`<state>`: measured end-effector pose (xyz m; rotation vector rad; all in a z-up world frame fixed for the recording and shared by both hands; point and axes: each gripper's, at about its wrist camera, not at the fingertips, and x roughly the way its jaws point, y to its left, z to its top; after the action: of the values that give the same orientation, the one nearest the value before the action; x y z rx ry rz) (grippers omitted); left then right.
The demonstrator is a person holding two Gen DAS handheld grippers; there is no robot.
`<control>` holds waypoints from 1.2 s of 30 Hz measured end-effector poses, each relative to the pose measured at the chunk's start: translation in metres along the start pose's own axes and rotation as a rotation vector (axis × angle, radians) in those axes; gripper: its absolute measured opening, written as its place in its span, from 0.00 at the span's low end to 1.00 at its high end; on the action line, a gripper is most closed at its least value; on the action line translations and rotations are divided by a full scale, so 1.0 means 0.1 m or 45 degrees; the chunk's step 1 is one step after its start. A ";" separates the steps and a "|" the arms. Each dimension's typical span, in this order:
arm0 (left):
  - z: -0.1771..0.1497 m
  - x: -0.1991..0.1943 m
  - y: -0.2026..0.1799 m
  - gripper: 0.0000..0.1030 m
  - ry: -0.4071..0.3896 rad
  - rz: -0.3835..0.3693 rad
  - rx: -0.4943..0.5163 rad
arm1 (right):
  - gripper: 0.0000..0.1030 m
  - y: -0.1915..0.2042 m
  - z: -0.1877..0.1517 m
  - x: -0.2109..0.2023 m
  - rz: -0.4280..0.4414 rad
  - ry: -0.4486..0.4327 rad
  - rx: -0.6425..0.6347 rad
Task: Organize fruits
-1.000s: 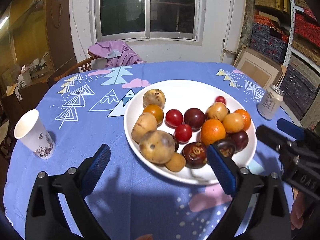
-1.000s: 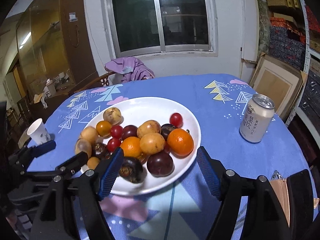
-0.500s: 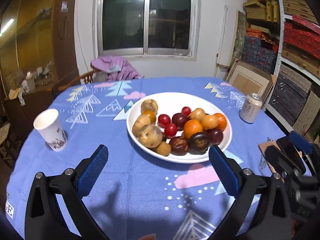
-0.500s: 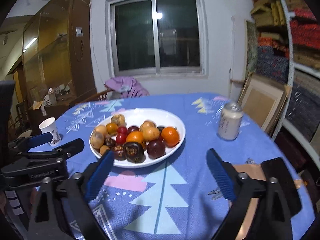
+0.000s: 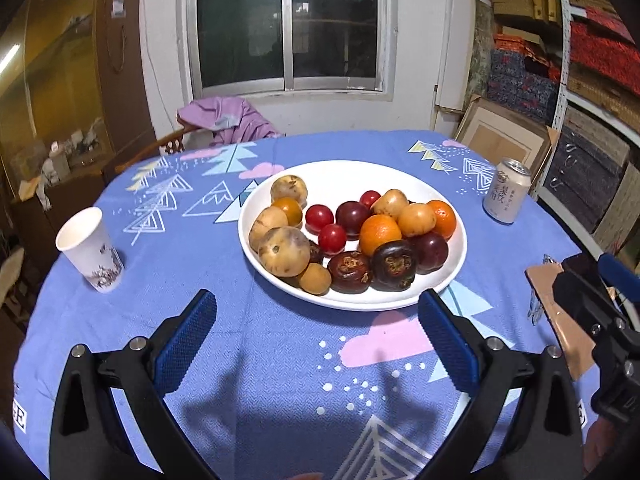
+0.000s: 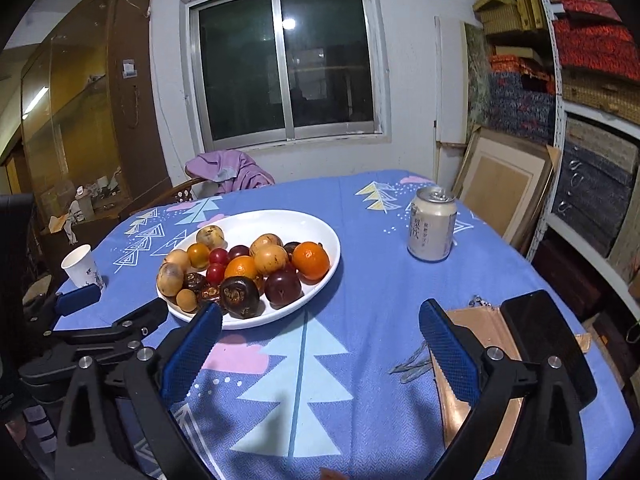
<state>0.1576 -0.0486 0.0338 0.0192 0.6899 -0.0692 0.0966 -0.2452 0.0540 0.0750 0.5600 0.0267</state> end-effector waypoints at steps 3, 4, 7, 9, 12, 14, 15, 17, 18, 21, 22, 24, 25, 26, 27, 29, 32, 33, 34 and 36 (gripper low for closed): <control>0.00 0.03 0.08 0.96 0.016 -0.022 -0.038 | 0.97 0.05 -0.02 0.05 -0.011 0.027 -0.026; 0.00 0.03 0.11 0.96 0.019 -0.032 -0.054 | 0.97 0.06 -0.03 0.06 -0.011 0.030 -0.033; 0.01 0.02 0.15 0.96 0.019 -0.031 -0.070 | 0.97 0.10 -0.04 0.08 -0.021 0.033 -0.054; 0.00 0.01 0.16 0.96 0.015 -0.029 -0.070 | 0.97 0.11 -0.04 0.08 -0.024 0.034 -0.059; 0.01 -0.01 0.14 0.96 0.008 -0.023 -0.061 | 0.97 0.11 -0.04 0.09 -0.024 0.041 -0.061; 0.01 -0.02 0.12 0.96 0.005 -0.018 -0.048 | 0.97 0.12 -0.05 0.09 -0.023 0.045 -0.062; 0.01 -0.02 0.11 0.96 0.004 -0.014 -0.041 | 0.97 0.12 -0.05 0.09 -0.023 0.045 -0.062; 0.00 -0.02 0.09 0.96 0.005 -0.001 -0.027 | 0.97 0.12 -0.05 0.08 -0.023 0.042 -0.065; 0.00 -0.03 0.08 0.96 0.005 0.001 -0.023 | 0.97 0.12 -0.05 0.08 -0.024 0.041 -0.067; -0.01 -0.03 0.07 0.96 0.004 0.012 -0.018 | 0.97 0.13 -0.05 0.08 -0.026 0.041 -0.071; -0.01 -0.03 0.07 0.96 0.003 0.018 -0.017 | 0.97 0.13 -0.05 0.08 -0.026 0.041 -0.070; -0.02 -0.05 0.06 0.96 -0.002 0.024 -0.016 | 0.97 0.13 -0.05 0.08 -0.025 0.039 -0.068; -0.02 -0.05 0.07 0.96 -0.004 0.022 -0.018 | 0.97 0.13 -0.05 0.08 -0.024 0.038 -0.066; -0.02 -0.05 0.07 0.96 -0.006 0.019 -0.021 | 0.97 0.13 -0.05 0.08 -0.024 0.040 -0.067; -0.02 -0.06 0.07 0.96 -0.007 0.019 -0.021 | 0.97 0.13 -0.05 0.08 -0.023 0.039 -0.067; -0.01 -0.06 0.06 0.96 -0.011 0.011 -0.014 | 0.97 0.13 -0.05 0.08 -0.025 0.039 -0.067; -0.01 -0.07 0.04 0.96 -0.008 0.005 0.003 | 0.97 0.12 -0.04 0.07 -0.024 0.038 -0.064; -0.02 -0.07 0.04 0.96 -0.010 0.010 0.005 | 0.97 0.13 -0.05 0.08 -0.023 0.038 -0.064; -0.02 -0.07 0.03 0.96 -0.011 0.014 0.004 | 0.97 0.12 -0.04 0.07 -0.024 0.038 -0.065; -0.02 -0.07 0.01 0.96 -0.009 0.011 0.015 | 0.97 0.12 -0.04 0.07 -0.024 0.036 -0.064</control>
<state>0.1513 -0.0466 0.0365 0.0336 0.6821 -0.0652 0.1005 -0.2323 0.0477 0.0205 0.5884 0.0232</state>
